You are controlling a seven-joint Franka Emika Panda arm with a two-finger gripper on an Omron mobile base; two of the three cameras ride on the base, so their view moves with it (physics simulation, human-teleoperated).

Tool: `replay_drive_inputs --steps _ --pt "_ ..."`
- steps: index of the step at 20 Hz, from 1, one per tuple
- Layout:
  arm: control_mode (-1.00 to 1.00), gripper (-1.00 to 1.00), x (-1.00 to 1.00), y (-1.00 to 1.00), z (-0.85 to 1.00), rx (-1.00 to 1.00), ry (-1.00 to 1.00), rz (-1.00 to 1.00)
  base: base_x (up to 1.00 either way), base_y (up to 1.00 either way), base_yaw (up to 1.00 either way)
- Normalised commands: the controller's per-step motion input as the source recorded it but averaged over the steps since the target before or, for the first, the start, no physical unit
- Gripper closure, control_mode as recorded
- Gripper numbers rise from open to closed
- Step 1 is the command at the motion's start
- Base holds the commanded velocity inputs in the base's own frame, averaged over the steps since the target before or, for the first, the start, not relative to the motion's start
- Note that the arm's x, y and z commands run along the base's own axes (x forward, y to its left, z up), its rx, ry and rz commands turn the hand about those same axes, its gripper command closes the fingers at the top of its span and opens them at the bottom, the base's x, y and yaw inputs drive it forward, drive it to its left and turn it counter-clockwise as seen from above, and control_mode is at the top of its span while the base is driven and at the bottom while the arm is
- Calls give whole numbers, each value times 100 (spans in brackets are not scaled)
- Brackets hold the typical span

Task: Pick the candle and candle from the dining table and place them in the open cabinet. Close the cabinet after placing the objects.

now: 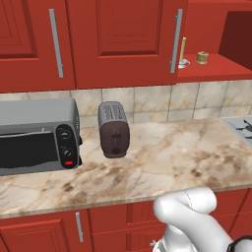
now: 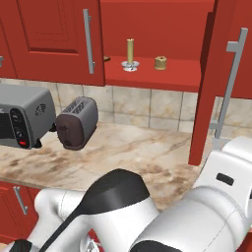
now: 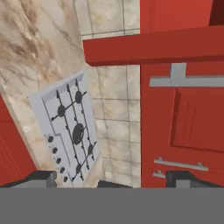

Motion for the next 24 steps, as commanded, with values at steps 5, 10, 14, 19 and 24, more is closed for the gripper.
replay_drive_inputs --steps 5,10,14,19,24 --pt "-100 -100 14 -18 0 17 0 13 0 0 0" --pt "-100 -100 12 -15 0 15 -1 11 0 0 0" --pt "-100 -100 20 -11 0 16 -3 5 0 0 0" --pt "-100 -100 28 -3 -1 12 -5 2 0 0 0" --pt "-100 -100 27 5 -3 4 -13 0 0 0 0"
